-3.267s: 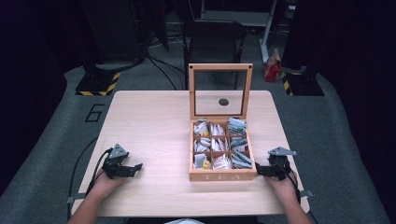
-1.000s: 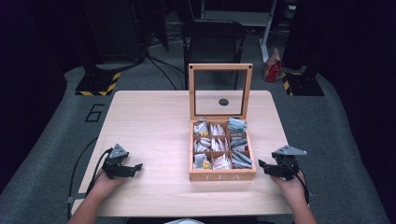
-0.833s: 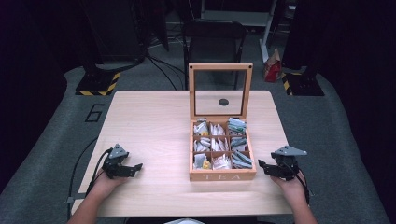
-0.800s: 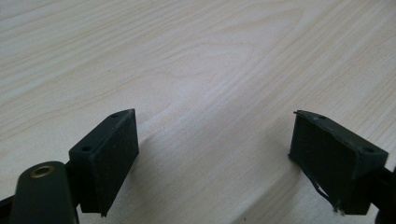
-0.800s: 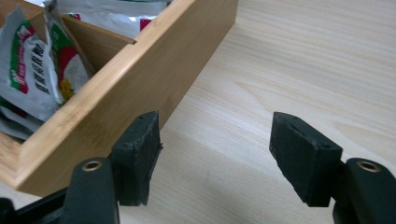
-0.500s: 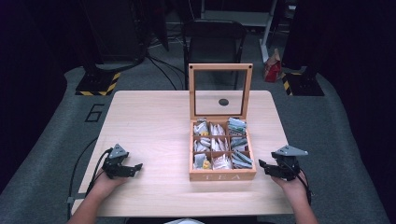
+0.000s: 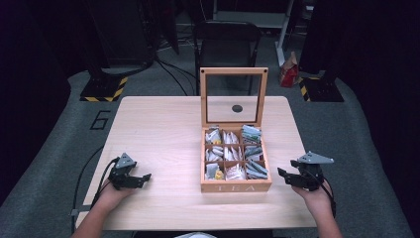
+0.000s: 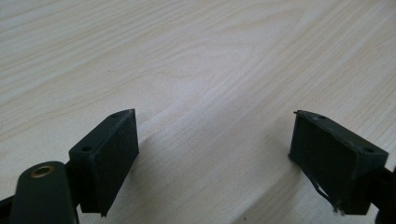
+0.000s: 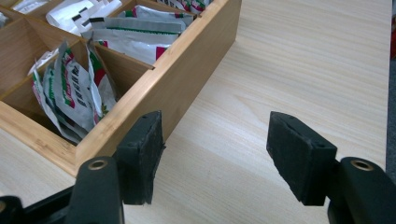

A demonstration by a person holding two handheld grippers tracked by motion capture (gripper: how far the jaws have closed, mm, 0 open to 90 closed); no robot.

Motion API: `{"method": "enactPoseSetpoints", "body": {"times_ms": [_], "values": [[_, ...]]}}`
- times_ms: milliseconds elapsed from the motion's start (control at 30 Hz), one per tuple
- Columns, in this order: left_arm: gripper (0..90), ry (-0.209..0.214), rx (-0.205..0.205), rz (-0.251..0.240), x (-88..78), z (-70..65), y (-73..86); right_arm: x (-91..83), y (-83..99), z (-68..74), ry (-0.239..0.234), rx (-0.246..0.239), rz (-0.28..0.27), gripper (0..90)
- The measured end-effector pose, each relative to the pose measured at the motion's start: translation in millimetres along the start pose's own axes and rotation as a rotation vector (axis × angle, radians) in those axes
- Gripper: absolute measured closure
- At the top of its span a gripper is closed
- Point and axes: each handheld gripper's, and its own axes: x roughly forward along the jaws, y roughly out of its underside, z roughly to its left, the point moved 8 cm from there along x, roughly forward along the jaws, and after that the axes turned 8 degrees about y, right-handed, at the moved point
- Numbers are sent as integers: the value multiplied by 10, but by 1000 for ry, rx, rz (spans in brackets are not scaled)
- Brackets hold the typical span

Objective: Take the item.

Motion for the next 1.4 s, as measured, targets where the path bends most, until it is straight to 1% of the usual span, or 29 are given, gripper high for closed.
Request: {"method": "enactPoseSetpoints", "body": {"times_ms": [67, 233, 333, 433, 500, 567, 633, 667, 700, 767, 900, 1000, 1233, 1333, 1400], "values": [[149, 0, 0, 1, -1, 0, 1, -14, -17, 6, -5, 3, -6, 355], [149, 0, 0, 0, 0, 0, 0, -46, -50, 19, -14, -7, -11, 356], [149, 0, 0, 0, 0, 0, 0, -66, -71, 24, -16, -30, -7, 364], [149, 0, -1, 0, 0, -1, 1, -87, -102, 23, -21, -37, -5, 367], [149, -1, -1, 0, 0, 0, 0, -100, -129, 30, -37, -29, -10, 368], [149, 0, 0, 1, 0, 0, 1, -105, -139, 23, -38, -28, -10, 368], [149, -1, 0, 1, 0, 0, 1, -116, -158, 28, -50, -26, -1, 368], [149, 0, 0, 0, 0, 0, 0, -117, -170, 30, -50, -22, -6, 368], [149, -1, 0, 0, 0, 0, 0, -119, -181, 31, -54, -29, -10, 368], [149, 0, 1, 2, -1, 1, 1, -133, -203, 44, -65, -24, -9, 373], [149, -1, 1, 0, 0, 1, 0, -145, -233, 67, -86, -30, -12, 377], [149, 0, 1, 0, 0, 1, 0, -147, -251, 86, -86, -37, -9, 383], [149, -1, 1, 0, 0, 0, 0, -166, -306, 102, -112, -31, -13, 386], [149, 0, 1, 0, 0, 0, 0, -197, -347, 108, -135, -26, -21, 386], [149, 0, 1, 0, 0, 0, 0, -219, -372, 102, -142, -26, -23, 386]]}}
